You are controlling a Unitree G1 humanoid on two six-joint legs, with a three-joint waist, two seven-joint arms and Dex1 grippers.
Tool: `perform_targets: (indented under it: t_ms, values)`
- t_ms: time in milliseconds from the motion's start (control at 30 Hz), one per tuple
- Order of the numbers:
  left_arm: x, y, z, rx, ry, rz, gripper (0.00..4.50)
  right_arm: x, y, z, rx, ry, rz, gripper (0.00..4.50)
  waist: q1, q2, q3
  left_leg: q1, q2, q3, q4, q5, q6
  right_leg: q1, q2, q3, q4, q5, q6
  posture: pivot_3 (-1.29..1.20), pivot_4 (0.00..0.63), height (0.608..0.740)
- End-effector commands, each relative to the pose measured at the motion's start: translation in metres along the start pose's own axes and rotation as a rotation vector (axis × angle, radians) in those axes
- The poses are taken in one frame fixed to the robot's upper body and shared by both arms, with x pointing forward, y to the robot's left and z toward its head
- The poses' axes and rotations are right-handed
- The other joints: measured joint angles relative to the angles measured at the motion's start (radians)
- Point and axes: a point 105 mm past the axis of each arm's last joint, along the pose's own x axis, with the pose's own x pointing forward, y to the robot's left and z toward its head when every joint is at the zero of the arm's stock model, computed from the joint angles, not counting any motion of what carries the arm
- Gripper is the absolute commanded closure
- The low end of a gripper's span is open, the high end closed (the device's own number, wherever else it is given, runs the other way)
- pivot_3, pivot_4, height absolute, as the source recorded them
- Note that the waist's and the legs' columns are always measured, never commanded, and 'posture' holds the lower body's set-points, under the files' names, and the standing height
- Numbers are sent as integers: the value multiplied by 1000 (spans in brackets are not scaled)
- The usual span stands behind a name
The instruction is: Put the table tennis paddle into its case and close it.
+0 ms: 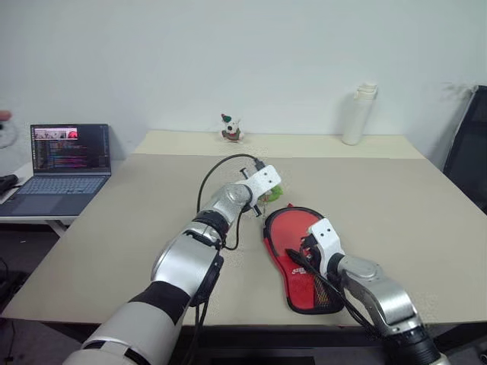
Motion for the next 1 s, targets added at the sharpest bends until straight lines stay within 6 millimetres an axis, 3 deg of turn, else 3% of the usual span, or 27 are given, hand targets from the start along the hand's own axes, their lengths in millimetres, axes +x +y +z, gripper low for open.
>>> perform_targets:
  t_ms: [33,600,1000]
  values:
    - [-2,20,39,135,-94,80,4469,-5,20,-70,103,269,35,1230,2,0,0,0,0,0,0,0,0,0,0,0,0,0,0,0,150,740]
    - [1,12,88,526,-167,148,4469,-11,50,-79,151,287,51,1230,11,-3,2,0,1,-1,-1,0,0,0,0,-1,-1,-1,0,0,150,740]
    - [0,9,120,774,-229,234,4469,-17,58,-84,173,297,52,1230,15,-7,6,-1,1,-1,-1,-1,-1,0,-1,-2,-2,-1,1,0,150,740]
